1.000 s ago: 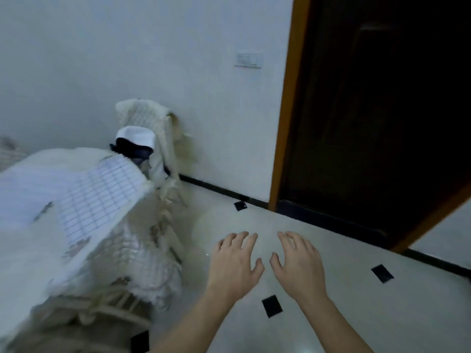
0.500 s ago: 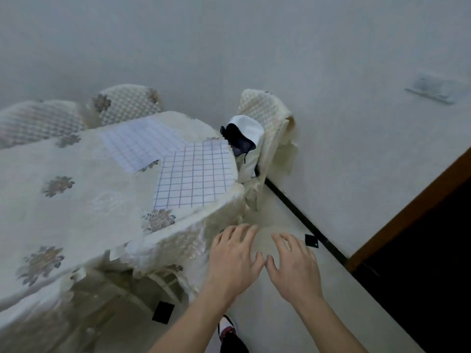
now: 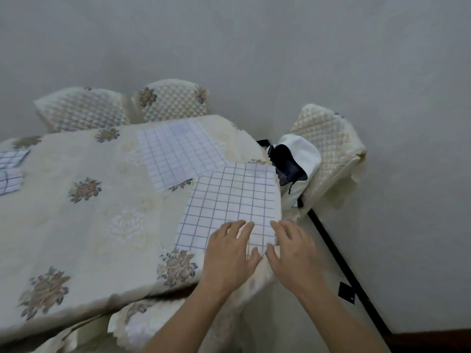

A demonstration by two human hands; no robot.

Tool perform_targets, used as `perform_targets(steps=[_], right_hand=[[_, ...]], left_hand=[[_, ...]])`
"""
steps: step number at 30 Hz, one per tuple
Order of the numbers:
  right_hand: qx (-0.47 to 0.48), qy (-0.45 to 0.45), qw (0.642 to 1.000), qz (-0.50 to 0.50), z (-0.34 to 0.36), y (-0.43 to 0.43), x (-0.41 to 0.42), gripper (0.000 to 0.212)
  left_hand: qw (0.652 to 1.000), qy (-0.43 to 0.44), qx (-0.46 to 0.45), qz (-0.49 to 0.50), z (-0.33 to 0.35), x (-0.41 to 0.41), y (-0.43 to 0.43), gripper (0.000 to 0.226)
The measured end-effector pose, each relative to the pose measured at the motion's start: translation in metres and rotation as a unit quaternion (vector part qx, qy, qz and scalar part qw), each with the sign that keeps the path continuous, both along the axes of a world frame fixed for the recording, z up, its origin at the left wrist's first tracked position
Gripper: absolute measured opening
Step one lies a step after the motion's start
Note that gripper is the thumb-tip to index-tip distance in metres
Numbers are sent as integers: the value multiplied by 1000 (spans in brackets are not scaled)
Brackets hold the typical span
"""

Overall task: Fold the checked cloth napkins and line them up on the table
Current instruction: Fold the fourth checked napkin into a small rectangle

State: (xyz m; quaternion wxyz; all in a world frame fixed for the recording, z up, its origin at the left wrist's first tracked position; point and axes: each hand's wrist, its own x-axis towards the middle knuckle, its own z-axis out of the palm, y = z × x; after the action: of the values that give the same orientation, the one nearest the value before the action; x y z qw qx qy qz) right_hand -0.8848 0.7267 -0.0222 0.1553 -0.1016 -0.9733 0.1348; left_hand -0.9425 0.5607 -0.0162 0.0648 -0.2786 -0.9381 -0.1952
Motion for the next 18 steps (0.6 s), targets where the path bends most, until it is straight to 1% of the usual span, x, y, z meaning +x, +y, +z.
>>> perform_targets(steps=[8, 14, 18], right_hand=[[2, -11, 997, 82, -24, 19, -84, 50], [-2, -20, 987, 158, -37, 31, -132, 51], [-2, -35, 978, 204, -51, 37, -150, 50]], left_hand=[[997, -12, -24, 79, -17, -64, -6, 55], [992, -37, -61, 103, -30, -76, 15, 55], [984, -66, -98, 136, -45, -83, 11, 53]])
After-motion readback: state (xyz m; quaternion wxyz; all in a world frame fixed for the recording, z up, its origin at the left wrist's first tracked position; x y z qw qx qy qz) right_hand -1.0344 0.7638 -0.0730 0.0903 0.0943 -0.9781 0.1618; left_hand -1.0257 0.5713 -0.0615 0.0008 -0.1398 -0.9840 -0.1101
